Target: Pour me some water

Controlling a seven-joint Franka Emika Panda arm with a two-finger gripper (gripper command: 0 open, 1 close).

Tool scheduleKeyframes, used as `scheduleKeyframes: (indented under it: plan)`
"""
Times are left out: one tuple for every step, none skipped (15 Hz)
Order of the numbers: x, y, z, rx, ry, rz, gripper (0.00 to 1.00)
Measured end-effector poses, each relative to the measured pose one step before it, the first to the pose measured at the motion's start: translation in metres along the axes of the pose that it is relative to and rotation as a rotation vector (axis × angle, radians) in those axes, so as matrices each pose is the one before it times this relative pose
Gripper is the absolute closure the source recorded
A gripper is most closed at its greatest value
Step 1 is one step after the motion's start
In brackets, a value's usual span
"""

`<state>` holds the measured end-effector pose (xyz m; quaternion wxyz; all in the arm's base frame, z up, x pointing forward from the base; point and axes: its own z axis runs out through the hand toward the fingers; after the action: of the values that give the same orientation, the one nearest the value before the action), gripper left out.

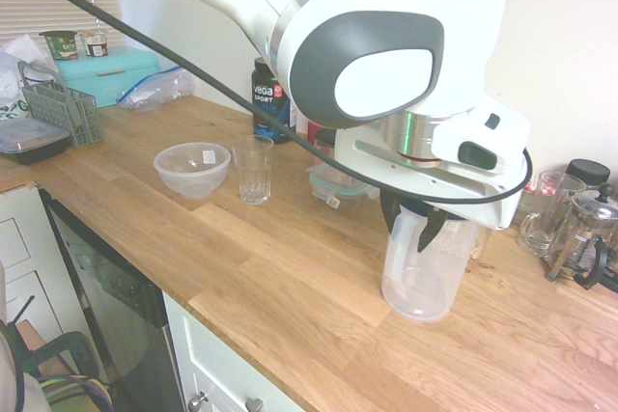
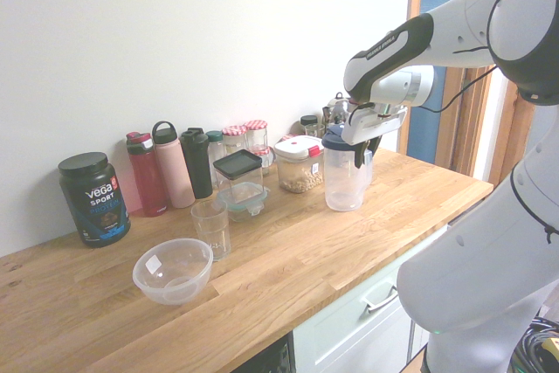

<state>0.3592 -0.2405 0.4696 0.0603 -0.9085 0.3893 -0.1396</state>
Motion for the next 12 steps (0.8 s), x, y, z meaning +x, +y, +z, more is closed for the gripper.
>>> scheduleKeyframes:
  plan:
    - [0.00001,0.00004,0.0,-0.00002,0.0,-0.00281,1.0]
    - [-0.00001,0.00002,0.00002,-0.00003,-0.00003,-0.00231,1.0]
    - [0.00005,0.00004,-0.00003,0.00002,0.00052,-0.00361,1.0]
    - [0.00012,0.00009,-0.00021,0.00013,0.00081,-0.00212,1.0]
    - [0.00045,0.00001,-0.00112,0.00059,0.00119,-0.00671,1.0]
    - [0.00181,0.00021,-0.00452,0.00075,0.00034,-0.01595,1.0]
    - [0.00239,0.00111,-0.00968,-0.00025,-0.00434,-0.0311,1.0]
    - [0.00178,0.00154,-0.01519,-0.00079,-0.01549,-0.05288,1.0]
    - [-0.00042,0.00081,-0.01855,-0.00325,-0.0192,-0.0635,1.0]
    - [-0.00176,-0.00198,-0.02188,-0.00754,-0.00555,-0.05691,1.0]
    - [-0.0028,-0.00706,-0.01794,-0.00709,-0.0026,-0.0555,1.0]
    - [-0.00208,-0.01225,-0.01273,-0.00542,-0.00441,-0.05596,1.0]
